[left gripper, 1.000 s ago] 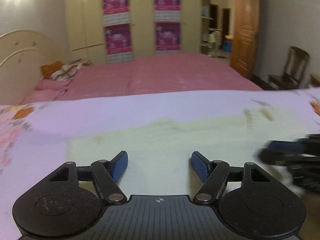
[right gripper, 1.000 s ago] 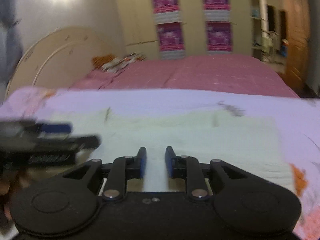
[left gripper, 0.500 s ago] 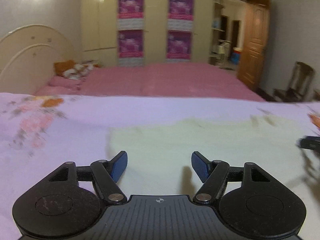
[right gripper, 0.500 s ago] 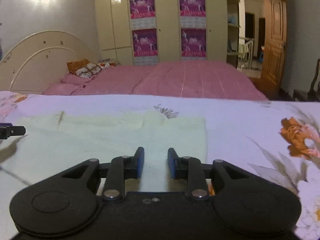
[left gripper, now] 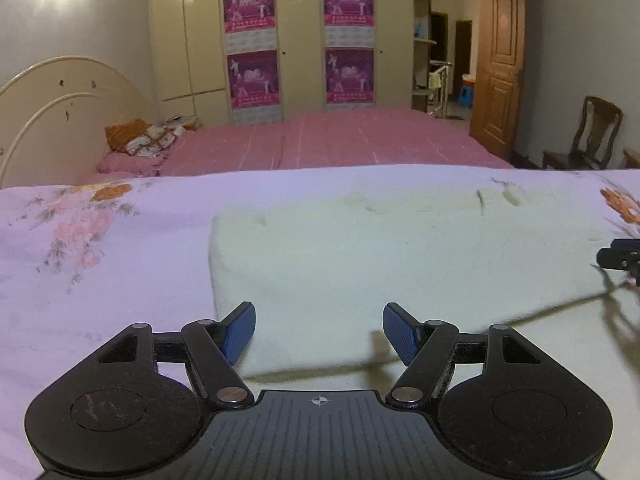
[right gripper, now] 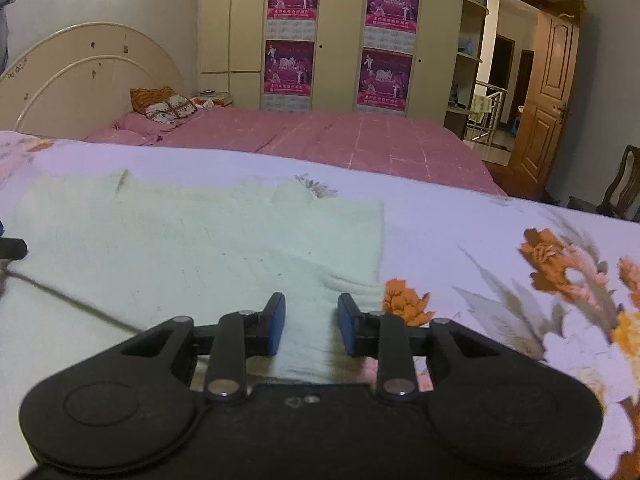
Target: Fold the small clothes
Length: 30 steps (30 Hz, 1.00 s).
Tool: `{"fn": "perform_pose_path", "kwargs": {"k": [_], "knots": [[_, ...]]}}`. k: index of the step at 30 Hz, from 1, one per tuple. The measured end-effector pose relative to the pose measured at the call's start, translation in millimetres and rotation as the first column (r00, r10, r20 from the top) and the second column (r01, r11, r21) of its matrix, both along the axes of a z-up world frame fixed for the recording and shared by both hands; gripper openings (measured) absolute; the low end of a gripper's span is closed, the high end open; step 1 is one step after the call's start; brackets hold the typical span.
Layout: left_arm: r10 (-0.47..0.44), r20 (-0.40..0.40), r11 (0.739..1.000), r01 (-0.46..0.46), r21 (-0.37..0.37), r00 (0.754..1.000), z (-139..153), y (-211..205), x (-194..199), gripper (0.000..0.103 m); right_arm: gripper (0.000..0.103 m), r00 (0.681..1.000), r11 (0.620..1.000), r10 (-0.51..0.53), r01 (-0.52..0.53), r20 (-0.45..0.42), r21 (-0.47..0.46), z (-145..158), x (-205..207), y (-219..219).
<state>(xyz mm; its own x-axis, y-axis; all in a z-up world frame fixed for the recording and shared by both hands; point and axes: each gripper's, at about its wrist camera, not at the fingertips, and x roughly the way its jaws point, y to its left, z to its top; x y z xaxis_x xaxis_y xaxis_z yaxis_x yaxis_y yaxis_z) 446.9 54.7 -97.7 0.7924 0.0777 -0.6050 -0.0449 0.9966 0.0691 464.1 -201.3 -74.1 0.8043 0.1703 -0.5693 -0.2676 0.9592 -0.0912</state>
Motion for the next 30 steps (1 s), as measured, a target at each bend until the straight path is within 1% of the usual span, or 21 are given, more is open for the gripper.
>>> {"fn": "perform_pose_path", "kwargs": {"k": [1,2,3,4,5,6,8,9,15,21,25,28,30], "knots": [[0.005,-0.051,1.000,-0.004,0.008,0.999,-7.6,-1.9,4.3,0.070,0.035,1.000,1.000,0.013,-0.013,-0.001,-0.006,-2.7,-4.3,0.5],[0.003,-0.057,1.000,-0.002,0.017,0.998,-12.1,-1.8,5.7,0.078,0.036,0.999,0.999,0.019,-0.020,-0.026,-0.029,-8.8,-4.2,3.6],[0.007,-0.058,0.999,-0.005,0.036,0.998,-12.1,-3.6,4.3,0.079,0.036,0.999,0.998,0.019,-0.020,-0.035,-0.054,-15.4,-4.6,5.6],[0.012,-0.069,0.999,-0.010,0.039,0.998,-8.2,-4.8,2.0,0.079,0.036,0.999,0.998,0.014,-0.016,-0.029,-0.060,-14.9,-5.3,6.6],[0.008,-0.067,0.999,-0.006,0.035,0.998,-3.0,-5.8,-2.3,0.079,0.036,0.999,0.998,-0.004,0.001,-0.044,-0.056,-9.9,-5.2,7.1],[-0.001,-0.055,0.999,0.003,0.034,0.998,2.4,-7.0,-10.0,0.079,0.035,0.999,0.999,-0.019,0.017,-0.050,-0.035,-2.9,-7.1,5.4],[-0.013,-0.056,0.999,0.016,0.050,0.998,10.0,-10.7,-26.5,0.079,0.035,0.999,0.999,-0.024,0.024,-0.026,0.030,11.0,-21.3,-1.8],[-0.017,-0.058,0.998,0.020,0.057,0.998,12.0,-12.4,-34.3,0.079,0.035,1.000,0.999,-0.021,0.022,-0.023,0.041,15.7,-29.4,-4.3],[-0.048,-0.034,0.996,0.050,0.072,0.998,26.3,-18.0,-98.7,0.079,0.034,0.999,0.998,-0.016,0.018,-0.032,0.068,33.0,-85.1,-24.7],[-0.054,-0.033,0.997,0.056,0.058,0.998,31.4,-17.5,-171.2,0.079,0.035,0.998,0.993,-0.038,0.043,-0.050,0.110,44.8,-144.8,-41.5],[-0.055,-0.040,0.998,0.056,0.037,0.998,32.7,-9.8,-219.7,0.079,0.035,0.996,0.989,-0.061,0.069,-0.060,0.130,50.9,-182.0,-53.0],[-0.051,-0.052,0.998,0.053,0.024,0.997,31.7,-1.5,-250.6,0.079,0.035,0.994,0.984,-0.076,0.088,-0.078,0.157,52.6,-208.7,-63.7],[-0.049,-0.054,0.999,0.050,0.017,0.997,31.1,5.2,-270.1,0.079,0.035,0.993,0.982,-0.087,0.099,-0.085,0.158,52.5,-224.5,-69.4]]}}
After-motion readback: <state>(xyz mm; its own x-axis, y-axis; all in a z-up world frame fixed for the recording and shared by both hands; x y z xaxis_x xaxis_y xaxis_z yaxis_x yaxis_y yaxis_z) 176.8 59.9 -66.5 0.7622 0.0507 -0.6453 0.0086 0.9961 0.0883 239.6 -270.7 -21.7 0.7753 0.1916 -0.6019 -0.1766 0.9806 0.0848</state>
